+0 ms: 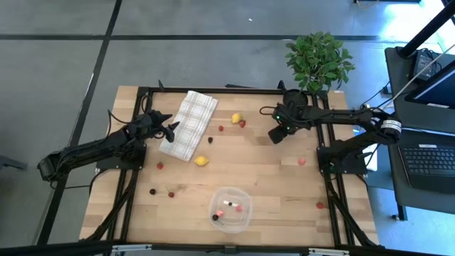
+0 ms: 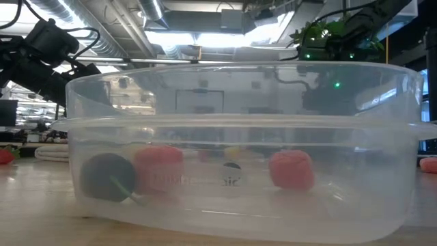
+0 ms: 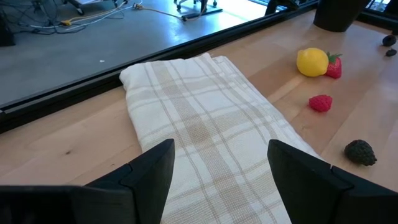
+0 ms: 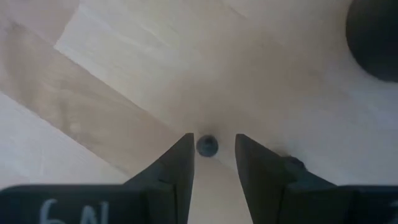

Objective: Pick and placing Produce into tupperware
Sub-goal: Put the blueberry into the transparent bin

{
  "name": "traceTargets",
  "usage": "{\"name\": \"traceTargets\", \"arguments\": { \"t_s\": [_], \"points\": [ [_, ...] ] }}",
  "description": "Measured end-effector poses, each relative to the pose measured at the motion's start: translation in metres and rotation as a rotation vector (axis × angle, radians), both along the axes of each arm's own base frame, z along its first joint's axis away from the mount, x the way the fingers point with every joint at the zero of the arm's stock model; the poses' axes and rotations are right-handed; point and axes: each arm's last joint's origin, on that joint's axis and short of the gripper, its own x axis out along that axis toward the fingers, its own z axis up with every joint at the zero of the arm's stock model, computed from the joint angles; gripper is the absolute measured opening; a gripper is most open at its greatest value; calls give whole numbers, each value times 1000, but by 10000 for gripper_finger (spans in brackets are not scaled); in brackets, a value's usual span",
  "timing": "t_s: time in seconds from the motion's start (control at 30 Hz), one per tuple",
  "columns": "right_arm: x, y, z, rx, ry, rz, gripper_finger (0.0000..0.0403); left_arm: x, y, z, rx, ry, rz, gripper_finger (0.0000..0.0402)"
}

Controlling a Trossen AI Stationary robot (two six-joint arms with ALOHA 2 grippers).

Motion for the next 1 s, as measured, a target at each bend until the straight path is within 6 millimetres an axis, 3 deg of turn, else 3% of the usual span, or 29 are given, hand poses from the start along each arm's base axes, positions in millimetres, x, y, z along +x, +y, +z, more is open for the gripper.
{"name": "traceTargets", "arguments": {
  "t_s": [0.43, 1.0],
  "points": [
    [-12, 6, -28, 1, -21, -36, 119, 0, 0, 0, 0, 0, 0, 250],
    [-2, 2, -25, -73, -115, 35, 119, 0, 0, 0, 0, 0, 0, 250]
  ]
}}
